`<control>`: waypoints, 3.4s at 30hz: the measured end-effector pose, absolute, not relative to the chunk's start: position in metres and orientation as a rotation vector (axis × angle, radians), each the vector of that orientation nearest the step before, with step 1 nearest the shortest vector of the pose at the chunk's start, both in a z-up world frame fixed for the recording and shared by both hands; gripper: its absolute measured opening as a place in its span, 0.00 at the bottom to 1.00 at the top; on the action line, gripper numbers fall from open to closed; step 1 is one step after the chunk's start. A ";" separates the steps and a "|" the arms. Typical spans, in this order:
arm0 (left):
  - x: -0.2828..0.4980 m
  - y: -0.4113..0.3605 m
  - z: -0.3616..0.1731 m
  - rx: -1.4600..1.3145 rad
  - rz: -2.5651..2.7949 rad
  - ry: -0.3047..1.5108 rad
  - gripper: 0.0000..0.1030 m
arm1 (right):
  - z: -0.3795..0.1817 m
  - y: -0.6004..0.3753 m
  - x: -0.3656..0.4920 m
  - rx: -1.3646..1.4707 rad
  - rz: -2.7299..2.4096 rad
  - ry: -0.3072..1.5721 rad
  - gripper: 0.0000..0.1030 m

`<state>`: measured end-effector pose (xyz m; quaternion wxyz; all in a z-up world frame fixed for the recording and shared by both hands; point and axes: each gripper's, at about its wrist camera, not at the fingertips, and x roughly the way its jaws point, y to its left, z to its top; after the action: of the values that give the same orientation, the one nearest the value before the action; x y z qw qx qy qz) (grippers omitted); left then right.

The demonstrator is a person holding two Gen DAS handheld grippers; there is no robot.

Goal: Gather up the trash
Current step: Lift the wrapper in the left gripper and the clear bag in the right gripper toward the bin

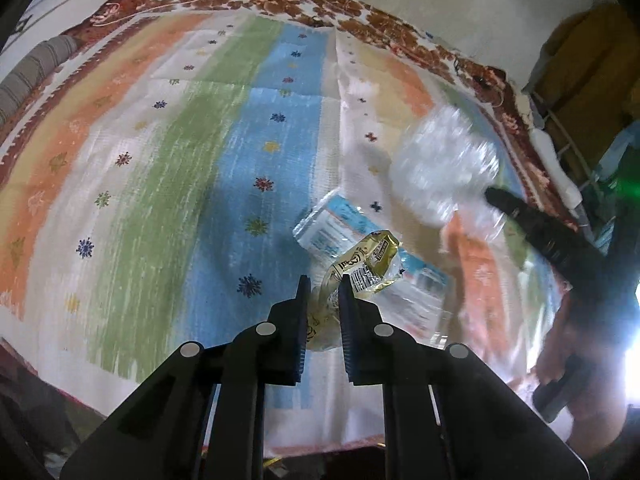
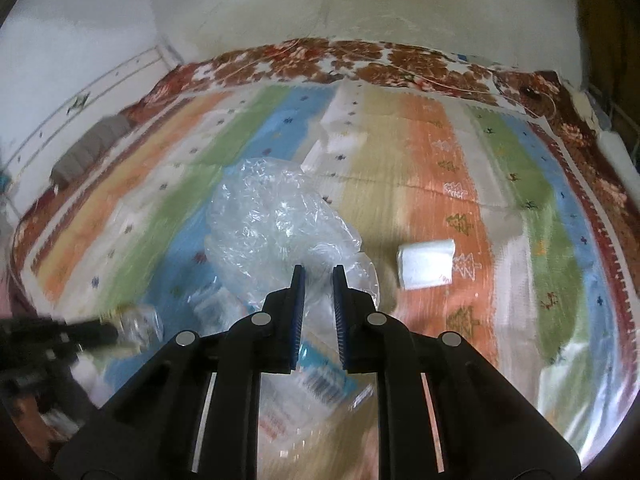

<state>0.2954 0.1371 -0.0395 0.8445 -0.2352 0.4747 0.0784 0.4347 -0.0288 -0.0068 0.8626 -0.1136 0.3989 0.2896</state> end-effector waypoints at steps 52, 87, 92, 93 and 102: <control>0.172 0.095 0.063 -0.475 0.010 0.734 0.13 | 0.055 -0.099 0.252 -0.217 0.604 0.785 0.12; 0.085 0.064 0.045 -0.449 -0.052 0.724 0.13 | 0.024 -0.127 0.151 -0.240 0.677 0.831 0.12; 0.076 0.057 0.036 -0.454 -0.051 0.745 0.13 | 0.012 -0.125 0.138 -0.261 0.684 0.857 0.12; 0.073 0.056 0.033 -0.457 -0.051 0.754 0.13 | 0.009 -0.124 0.135 -0.267 0.682 0.865 0.12; 0.059 0.042 0.012 -0.451 -0.040 0.819 0.13 | -0.015 -0.120 0.117 -0.320 0.666 0.910 0.12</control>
<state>0.0591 0.0417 0.0122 0.8924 -0.2172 0.3949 -0.0193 0.1169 -0.1200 -0.0148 0.8330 -0.1511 0.4295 0.3143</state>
